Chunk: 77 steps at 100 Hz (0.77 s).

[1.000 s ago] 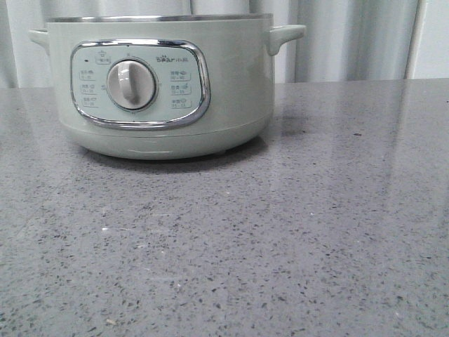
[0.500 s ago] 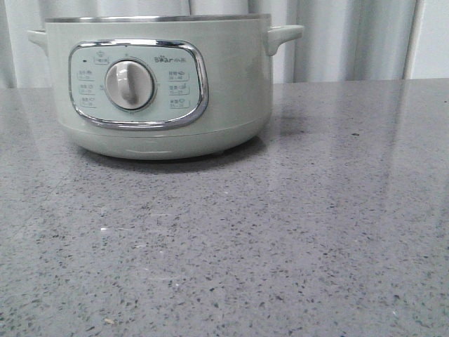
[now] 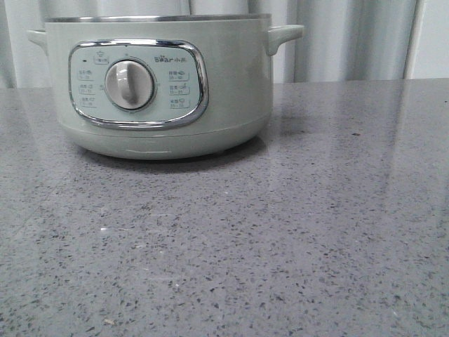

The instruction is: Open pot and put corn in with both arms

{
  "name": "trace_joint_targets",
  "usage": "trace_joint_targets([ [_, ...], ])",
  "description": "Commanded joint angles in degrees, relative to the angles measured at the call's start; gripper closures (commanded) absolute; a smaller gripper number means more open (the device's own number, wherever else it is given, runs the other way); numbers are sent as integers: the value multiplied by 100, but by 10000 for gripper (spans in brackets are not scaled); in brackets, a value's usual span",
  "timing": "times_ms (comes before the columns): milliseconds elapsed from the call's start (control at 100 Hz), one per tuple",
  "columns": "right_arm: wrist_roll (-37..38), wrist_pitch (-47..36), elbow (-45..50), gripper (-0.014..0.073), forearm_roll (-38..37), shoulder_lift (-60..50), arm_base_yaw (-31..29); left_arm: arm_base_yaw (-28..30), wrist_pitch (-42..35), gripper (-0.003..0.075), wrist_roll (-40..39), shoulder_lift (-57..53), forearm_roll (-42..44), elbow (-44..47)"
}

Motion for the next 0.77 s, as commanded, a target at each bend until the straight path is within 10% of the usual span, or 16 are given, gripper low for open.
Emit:
trace_joint_targets([
  [0, -49, -530, 80, 660, 0, -221, -38, 18, -182, 741, -4, -194, -8, 40],
  [760, -49, 372, 129, 659, 0, -210, -38, 18, -182, 741, -4, -194, -8, 40],
])
